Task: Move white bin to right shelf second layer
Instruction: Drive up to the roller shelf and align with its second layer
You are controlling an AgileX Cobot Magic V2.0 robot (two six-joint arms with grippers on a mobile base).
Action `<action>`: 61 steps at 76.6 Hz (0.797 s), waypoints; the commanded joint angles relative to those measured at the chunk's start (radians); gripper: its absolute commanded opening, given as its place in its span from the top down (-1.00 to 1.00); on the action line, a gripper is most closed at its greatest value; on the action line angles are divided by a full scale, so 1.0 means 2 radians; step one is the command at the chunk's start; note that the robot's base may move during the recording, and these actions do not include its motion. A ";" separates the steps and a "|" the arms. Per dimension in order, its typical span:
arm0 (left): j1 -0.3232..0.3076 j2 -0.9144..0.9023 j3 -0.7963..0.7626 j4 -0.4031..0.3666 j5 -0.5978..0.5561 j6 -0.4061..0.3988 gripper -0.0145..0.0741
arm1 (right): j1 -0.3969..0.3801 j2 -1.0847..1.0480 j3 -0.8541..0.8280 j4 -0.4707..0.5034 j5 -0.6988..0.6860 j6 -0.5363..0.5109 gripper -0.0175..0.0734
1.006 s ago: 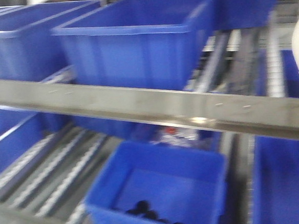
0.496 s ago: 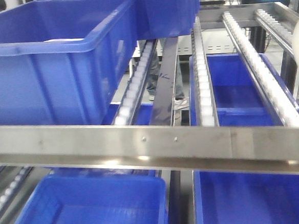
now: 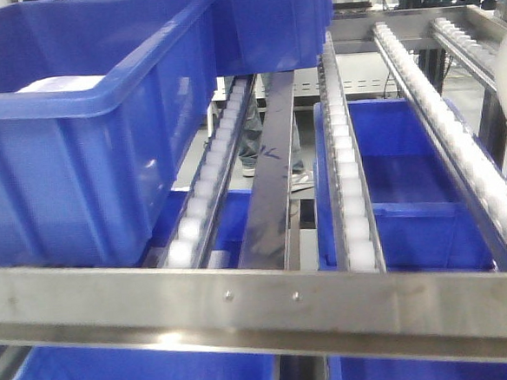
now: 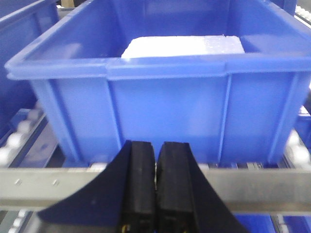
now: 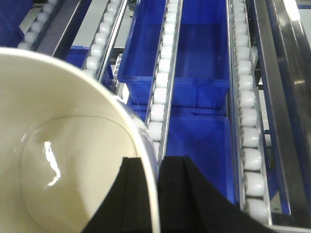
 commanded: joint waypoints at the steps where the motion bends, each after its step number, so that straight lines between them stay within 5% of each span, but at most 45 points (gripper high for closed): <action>1: -0.002 -0.007 0.018 0.000 -0.043 -0.003 0.48 | -0.003 0.001 -0.016 -0.002 -0.047 -0.001 0.55; 61: -0.002 -0.007 0.018 0.000 -0.043 -0.003 0.48 | -0.003 0.001 -0.016 -0.002 -0.047 -0.001 0.55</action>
